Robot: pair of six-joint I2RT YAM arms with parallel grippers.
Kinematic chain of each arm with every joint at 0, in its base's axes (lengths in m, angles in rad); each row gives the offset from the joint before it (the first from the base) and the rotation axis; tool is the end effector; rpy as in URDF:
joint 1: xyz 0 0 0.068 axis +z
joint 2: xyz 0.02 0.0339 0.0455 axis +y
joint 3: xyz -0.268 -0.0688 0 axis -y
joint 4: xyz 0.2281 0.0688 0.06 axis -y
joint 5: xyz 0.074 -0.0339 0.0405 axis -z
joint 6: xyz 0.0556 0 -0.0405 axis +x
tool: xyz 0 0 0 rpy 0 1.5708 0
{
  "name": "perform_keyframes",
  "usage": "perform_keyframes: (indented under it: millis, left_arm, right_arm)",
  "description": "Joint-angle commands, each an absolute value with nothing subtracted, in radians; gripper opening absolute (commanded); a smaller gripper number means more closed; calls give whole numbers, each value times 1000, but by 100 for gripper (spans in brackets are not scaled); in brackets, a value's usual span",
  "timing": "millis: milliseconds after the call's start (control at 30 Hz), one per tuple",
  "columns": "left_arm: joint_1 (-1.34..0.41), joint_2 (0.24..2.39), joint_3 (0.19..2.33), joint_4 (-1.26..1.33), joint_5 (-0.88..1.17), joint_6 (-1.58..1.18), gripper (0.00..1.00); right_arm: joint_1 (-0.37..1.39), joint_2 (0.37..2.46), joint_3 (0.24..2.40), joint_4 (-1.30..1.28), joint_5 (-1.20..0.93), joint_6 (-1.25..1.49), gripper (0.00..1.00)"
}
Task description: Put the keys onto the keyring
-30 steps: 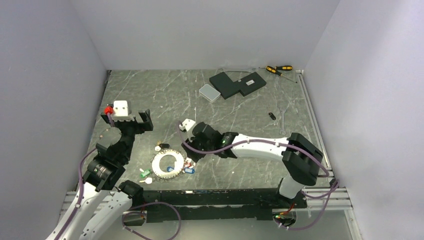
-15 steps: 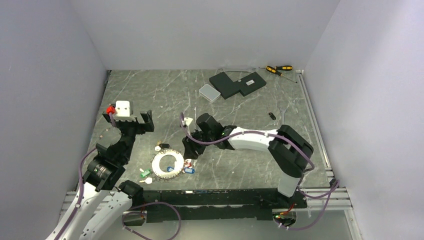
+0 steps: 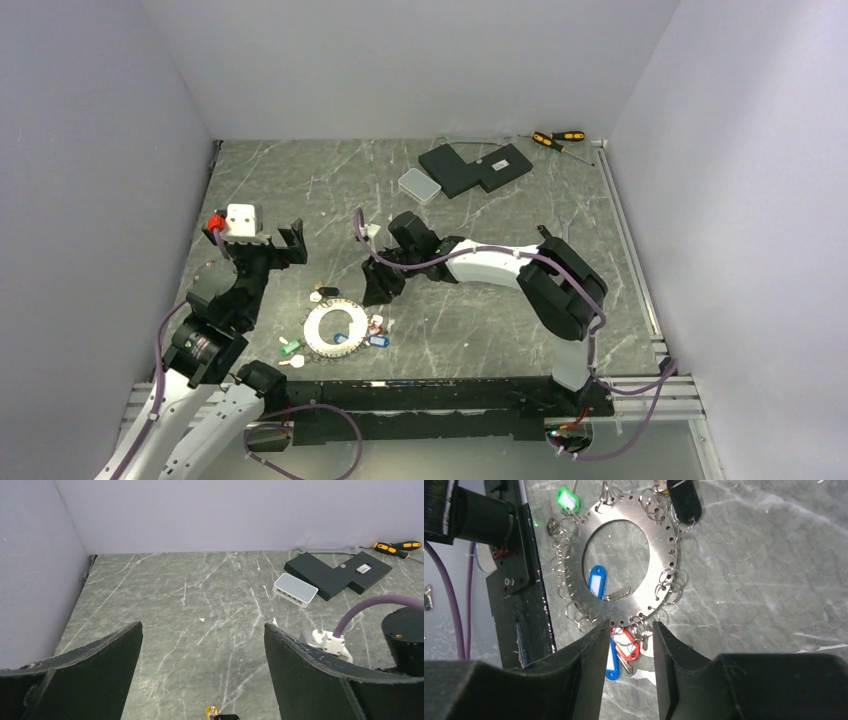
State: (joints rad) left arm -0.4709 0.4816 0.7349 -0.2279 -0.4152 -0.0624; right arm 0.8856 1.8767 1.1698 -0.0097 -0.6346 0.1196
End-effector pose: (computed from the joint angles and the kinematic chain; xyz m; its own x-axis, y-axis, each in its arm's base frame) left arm 0.1110 -0.0313 0.3561 0.0191 -0.0738 -0.9971 0.0571 0.9957 -0.0726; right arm 0.2293 0.3327 0.1885 -0.5208 -0.4854 -0.7022 -0.8504 0.2230 0.4766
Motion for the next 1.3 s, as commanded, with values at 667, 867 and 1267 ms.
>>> perform_keyframes:
  millis: [667,867,1267]
  left_arm:
    - [-468,500,738,-186,-400,-48,96]
    - [-468,500,738,-186,-402,-48,96]
    - [-468,500,738,-187,-401,-46,96]
  right_arm:
    - [888,2001,1236,-35,-678,105,31]
    - [884,2009,1236,-22,-647,120,29]
    - [878,2008,1237,-4,-619,160,28]
